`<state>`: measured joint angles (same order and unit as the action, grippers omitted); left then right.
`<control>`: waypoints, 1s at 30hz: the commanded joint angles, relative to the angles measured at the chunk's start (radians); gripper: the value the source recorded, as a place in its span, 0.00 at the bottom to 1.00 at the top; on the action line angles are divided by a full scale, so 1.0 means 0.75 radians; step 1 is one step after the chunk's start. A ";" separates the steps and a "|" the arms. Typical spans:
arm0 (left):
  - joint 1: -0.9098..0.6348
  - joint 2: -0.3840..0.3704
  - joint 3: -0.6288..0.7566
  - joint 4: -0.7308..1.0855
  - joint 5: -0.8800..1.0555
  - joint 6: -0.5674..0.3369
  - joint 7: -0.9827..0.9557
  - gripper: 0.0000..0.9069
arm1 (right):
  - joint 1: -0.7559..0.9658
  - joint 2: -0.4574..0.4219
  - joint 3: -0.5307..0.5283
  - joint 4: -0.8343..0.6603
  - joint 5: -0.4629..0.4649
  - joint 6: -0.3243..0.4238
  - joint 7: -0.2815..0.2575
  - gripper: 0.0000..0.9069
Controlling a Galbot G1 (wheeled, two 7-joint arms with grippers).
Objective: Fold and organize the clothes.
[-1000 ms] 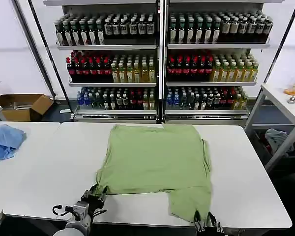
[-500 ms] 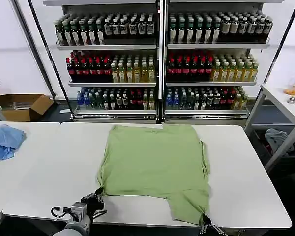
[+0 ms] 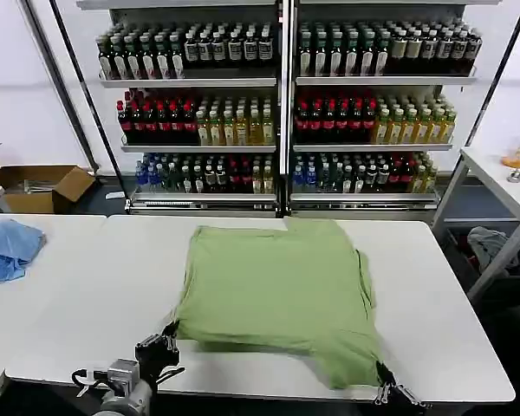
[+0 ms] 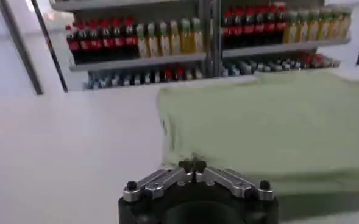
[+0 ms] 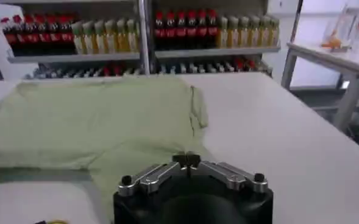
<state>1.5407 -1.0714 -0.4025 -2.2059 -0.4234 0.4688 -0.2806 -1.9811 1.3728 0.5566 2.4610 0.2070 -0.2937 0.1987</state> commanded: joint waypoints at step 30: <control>-0.210 -0.023 0.149 0.284 0.103 -0.100 0.052 0.02 | -0.023 -0.060 -0.178 -0.214 -0.090 0.002 0.033 1.00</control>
<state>1.3795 -1.0830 -0.3073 -2.0241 -0.3683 0.4014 -0.2454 -1.8660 1.2760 0.4965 2.3084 0.2258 -0.3001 0.2219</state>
